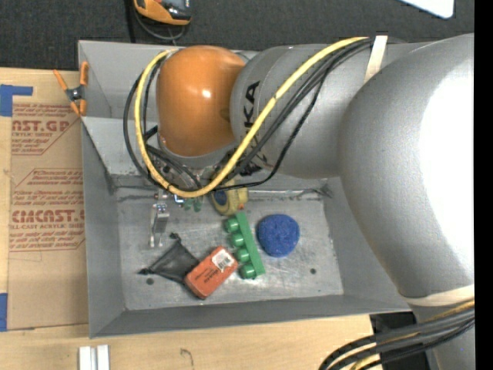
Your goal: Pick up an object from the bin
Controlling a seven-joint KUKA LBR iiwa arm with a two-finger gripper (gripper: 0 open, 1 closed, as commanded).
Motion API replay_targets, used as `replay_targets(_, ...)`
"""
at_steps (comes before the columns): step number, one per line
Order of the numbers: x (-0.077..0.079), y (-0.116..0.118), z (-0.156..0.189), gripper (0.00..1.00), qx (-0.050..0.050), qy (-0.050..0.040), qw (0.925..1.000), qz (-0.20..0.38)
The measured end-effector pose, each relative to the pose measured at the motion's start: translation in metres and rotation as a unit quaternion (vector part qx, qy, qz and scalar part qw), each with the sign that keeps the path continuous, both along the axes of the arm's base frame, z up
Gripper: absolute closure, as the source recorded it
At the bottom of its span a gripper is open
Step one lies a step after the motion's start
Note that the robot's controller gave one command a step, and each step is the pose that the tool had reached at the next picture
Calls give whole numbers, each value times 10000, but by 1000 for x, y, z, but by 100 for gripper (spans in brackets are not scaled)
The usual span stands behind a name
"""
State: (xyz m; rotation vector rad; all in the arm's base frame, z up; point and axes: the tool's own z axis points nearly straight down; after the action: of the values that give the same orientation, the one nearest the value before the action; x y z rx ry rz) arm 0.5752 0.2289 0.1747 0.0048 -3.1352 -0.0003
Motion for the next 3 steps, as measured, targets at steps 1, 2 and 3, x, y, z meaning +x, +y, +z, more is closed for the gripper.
replay_targets(1, 2, -1, 5, 0, 7, -37, 10000, -8)
replay_targets(2, -26, -25, -16, 0, 26, -91, 9986, 513)
replay_targets(3, -80, -56, -57, 0, -2, -37, 9894, 1450)
